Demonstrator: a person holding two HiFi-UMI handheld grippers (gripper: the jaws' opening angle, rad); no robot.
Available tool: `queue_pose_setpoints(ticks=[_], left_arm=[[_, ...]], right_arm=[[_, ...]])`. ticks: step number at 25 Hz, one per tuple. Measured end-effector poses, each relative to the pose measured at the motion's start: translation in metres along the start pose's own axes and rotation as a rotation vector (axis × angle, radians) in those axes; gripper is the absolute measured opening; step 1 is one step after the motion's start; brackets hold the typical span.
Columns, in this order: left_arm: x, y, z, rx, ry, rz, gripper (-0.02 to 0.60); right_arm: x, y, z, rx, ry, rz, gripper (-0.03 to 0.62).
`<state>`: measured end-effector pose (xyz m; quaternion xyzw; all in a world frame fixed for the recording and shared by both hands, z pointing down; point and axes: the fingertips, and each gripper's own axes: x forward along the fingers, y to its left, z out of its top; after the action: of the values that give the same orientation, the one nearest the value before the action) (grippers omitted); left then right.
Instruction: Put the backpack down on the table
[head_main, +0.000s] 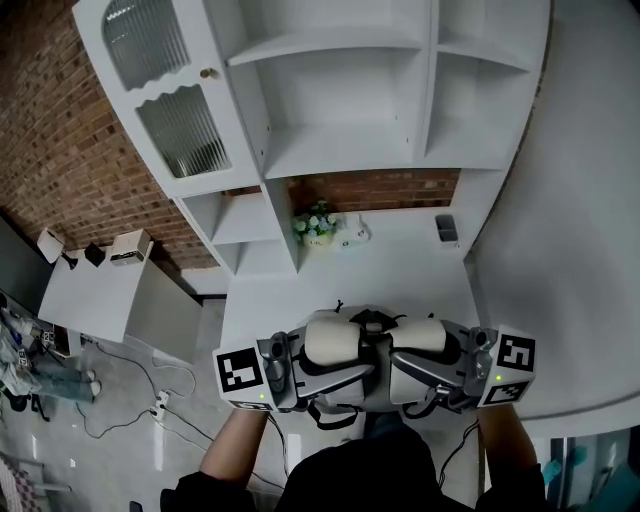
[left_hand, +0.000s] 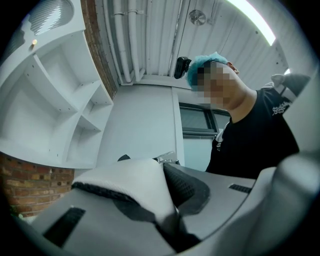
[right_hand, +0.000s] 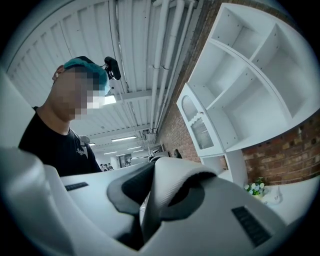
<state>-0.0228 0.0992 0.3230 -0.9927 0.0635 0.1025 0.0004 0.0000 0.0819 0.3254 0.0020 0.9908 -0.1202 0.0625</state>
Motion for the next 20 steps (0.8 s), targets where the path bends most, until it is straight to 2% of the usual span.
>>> queue_pose_setpoints(ticks=[13, 20], left_arm=[[0.028, 0.084, 0.012, 0.034, 0.005, 0.021, 0.06], [0.046, 0.127, 0.006, 0.02, 0.028, 0.052, 0.06]], right_arm=[[-0.011, -0.077, 0.04, -0.024, 0.006, 0.04, 0.053], [-0.023, -0.123, 0.05, -0.016, 0.002, 0.066, 0.054]])
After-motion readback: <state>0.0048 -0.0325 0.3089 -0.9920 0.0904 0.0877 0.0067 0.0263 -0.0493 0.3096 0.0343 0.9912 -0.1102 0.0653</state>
